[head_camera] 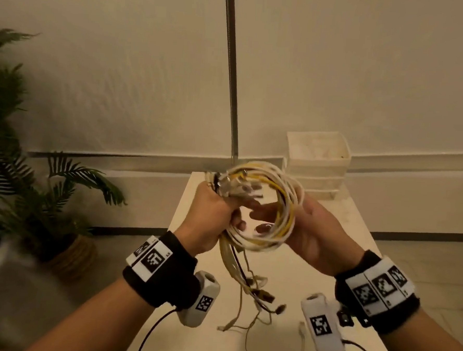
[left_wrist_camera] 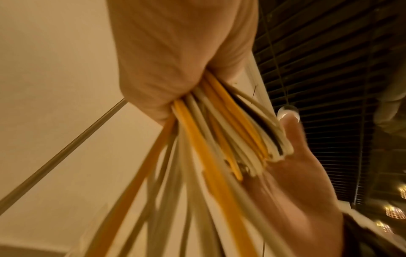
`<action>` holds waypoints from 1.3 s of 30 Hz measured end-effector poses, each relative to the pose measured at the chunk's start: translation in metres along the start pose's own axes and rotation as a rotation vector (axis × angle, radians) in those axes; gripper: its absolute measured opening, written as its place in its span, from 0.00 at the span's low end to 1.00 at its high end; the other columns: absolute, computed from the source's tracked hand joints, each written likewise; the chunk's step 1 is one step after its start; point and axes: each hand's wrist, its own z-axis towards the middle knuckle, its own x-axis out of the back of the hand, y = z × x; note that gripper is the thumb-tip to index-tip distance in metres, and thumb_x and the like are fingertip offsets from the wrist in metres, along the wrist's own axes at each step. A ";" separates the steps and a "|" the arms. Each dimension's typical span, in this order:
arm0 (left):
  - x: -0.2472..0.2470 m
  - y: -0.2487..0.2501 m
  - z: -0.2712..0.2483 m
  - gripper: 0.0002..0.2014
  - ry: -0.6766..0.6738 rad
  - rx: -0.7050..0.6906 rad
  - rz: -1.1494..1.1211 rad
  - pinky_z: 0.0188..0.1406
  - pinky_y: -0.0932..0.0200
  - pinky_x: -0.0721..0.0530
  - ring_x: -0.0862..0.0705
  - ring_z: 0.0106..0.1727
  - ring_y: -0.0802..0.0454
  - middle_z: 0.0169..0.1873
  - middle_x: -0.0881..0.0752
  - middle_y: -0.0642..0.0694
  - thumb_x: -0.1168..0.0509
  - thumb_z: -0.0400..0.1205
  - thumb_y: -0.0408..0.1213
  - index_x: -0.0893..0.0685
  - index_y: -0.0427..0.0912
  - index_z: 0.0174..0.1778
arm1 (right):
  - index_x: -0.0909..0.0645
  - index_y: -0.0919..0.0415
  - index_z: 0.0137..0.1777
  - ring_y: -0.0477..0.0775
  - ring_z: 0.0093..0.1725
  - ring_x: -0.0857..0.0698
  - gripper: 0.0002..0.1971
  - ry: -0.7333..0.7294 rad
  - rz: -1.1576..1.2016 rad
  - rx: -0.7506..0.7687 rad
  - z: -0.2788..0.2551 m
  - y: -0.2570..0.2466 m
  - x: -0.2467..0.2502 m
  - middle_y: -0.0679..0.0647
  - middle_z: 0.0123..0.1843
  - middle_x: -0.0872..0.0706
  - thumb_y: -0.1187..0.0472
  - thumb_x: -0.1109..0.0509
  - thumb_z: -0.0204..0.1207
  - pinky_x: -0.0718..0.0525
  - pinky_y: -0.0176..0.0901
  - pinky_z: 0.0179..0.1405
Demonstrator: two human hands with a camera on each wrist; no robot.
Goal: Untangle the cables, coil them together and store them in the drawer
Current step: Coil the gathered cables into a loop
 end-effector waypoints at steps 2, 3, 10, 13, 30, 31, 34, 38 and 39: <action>0.002 0.005 0.004 0.14 0.081 -0.023 -0.070 0.19 0.61 0.27 0.34 0.19 0.52 0.28 0.16 0.40 0.37 0.83 0.24 0.09 0.45 0.40 | 0.32 0.54 0.77 0.70 0.67 0.21 0.40 -0.063 0.226 -0.054 -0.006 0.011 0.009 0.69 0.71 0.24 0.49 0.21 0.65 0.29 0.72 0.70; 0.003 0.008 0.005 0.14 0.096 -0.029 -0.104 0.19 0.61 0.28 0.36 0.20 0.53 0.27 0.18 0.41 0.38 0.84 0.24 0.10 0.43 0.41 | 0.33 0.55 0.78 0.70 0.70 0.24 0.43 -0.075 0.243 -0.064 -0.009 0.018 0.011 0.69 0.74 0.26 0.53 0.20 0.62 0.34 0.73 0.73; -0.007 0.029 0.002 0.06 -0.102 -0.042 -0.183 0.19 0.65 0.31 0.37 0.20 0.56 0.28 0.21 0.44 0.38 0.83 0.27 0.18 0.40 0.43 | 0.20 0.63 0.64 0.62 0.60 0.15 0.29 -0.336 -0.013 -0.214 0.004 0.045 -0.034 0.63 0.58 0.14 0.49 0.22 0.66 0.22 0.60 0.67; 0.004 0.047 0.001 0.06 -0.155 -0.082 -0.150 0.18 0.66 0.30 0.37 0.19 0.58 0.27 0.21 0.48 0.41 0.81 0.26 0.22 0.38 0.41 | 0.23 0.65 0.68 0.66 0.54 0.14 0.28 -0.373 0.022 -0.259 -0.001 0.032 -0.026 0.67 0.57 0.15 0.47 0.28 0.75 0.20 0.65 0.61; -0.001 0.063 0.018 0.05 0.482 -0.308 -0.010 0.21 0.59 0.23 0.23 0.24 0.57 0.32 0.16 0.44 0.35 0.83 0.27 0.17 0.29 0.53 | 0.23 0.65 0.44 0.60 0.47 0.18 0.19 -0.021 0.023 -0.181 -0.013 0.074 -0.090 0.59 0.44 0.18 0.54 0.26 0.57 0.14 0.46 0.47; 0.000 0.064 0.016 0.04 0.482 -0.309 -0.016 0.21 0.60 0.24 0.24 0.23 0.56 0.30 0.17 0.45 0.34 0.83 0.27 0.17 0.32 0.51 | 0.25 0.64 0.42 0.60 0.45 0.20 0.19 0.049 0.170 -0.201 -0.006 0.079 -0.089 0.60 0.42 0.20 0.54 0.26 0.55 0.15 0.47 0.42; 0.001 0.061 0.011 0.03 0.499 -0.285 -0.035 0.21 0.60 0.24 0.26 0.20 0.56 0.29 0.18 0.46 0.35 0.83 0.27 0.16 0.36 0.45 | 0.24 0.64 0.53 0.62 0.55 0.21 0.28 0.009 0.547 -0.212 -0.002 0.085 -0.088 0.62 0.53 0.18 0.53 0.21 0.55 0.21 0.53 0.52; 0.003 0.047 0.001 0.05 0.528 -0.235 -0.088 0.22 0.59 0.24 0.29 0.21 0.55 0.27 0.18 0.48 0.37 0.83 0.24 0.16 0.34 0.47 | 0.28 0.63 0.75 0.64 0.74 0.28 0.49 0.020 0.909 -0.214 0.006 0.077 -0.086 0.58 0.75 0.25 0.38 0.18 0.57 0.29 0.64 0.73; 0.004 0.043 -0.001 0.05 0.535 -0.226 -0.103 0.21 0.60 0.24 0.30 0.21 0.55 0.26 0.17 0.48 0.37 0.83 0.23 0.16 0.34 0.48 | 0.30 0.64 0.77 0.65 0.77 0.29 0.51 0.054 0.974 -0.193 0.009 0.073 -0.085 0.59 0.77 0.26 0.35 0.20 0.58 0.32 0.67 0.76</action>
